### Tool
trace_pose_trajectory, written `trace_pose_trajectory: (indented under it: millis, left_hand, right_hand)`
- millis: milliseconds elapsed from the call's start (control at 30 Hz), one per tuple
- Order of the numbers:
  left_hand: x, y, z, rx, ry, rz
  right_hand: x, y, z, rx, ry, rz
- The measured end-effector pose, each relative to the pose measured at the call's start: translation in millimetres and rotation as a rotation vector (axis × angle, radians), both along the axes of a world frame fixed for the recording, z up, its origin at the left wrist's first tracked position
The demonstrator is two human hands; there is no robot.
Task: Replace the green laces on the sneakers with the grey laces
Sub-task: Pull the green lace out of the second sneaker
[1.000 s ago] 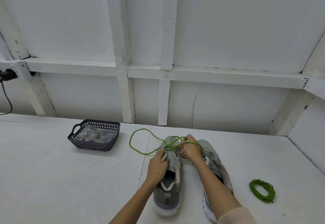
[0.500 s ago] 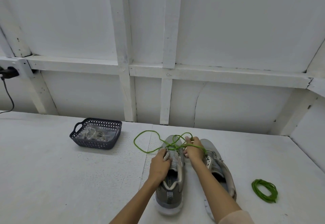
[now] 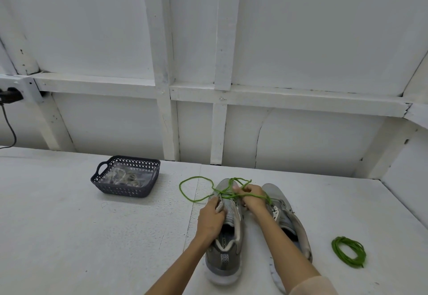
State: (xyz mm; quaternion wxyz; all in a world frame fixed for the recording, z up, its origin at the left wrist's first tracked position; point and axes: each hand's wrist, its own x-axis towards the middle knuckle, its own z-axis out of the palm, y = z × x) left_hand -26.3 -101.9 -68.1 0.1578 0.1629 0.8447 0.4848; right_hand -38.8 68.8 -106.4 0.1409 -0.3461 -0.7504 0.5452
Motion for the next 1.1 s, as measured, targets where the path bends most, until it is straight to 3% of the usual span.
trace_pose_trajectory:
  millis: [100, 200, 267, 467, 533, 667, 900, 1100]
  left_hand:
    - [0, 0, 0, -0.004, 0.011, -0.001]
    - [1, 0, 0, 0.004, -0.002, -0.008]
    - [1, 0, 0, 0.005, -0.007, 0.002]
    - [2, 0, 2, -0.017, 0.002, -0.002]
    - [3, 0, 4, -0.01, 0.008, -0.007]
    - [2, -1, 3, 0.019, 0.024, -0.01]
    - [2, 0, 1, 0.038, 0.007, -0.012]
    - [2, 0, 1, 0.04, 0.009, -0.016]
  right_hand:
    - [2, 2, 0, -0.01, 0.021, 0.012]
    - [1, 3, 2, 0.022, 0.198, -0.248]
    - [1, 3, 8, -0.079, 0.297, -0.376]
    - [9, -2, 22, -0.164, -0.053, 0.071]
    - [10, -3, 19, -0.142, 0.006, 0.017]
    - [9, -6, 17, -0.233, 0.336, -0.31]
    - [14, -10, 18, -0.288, 0.058, 0.006]
    - [7, -9, 20, -0.246, 0.347, -0.344]
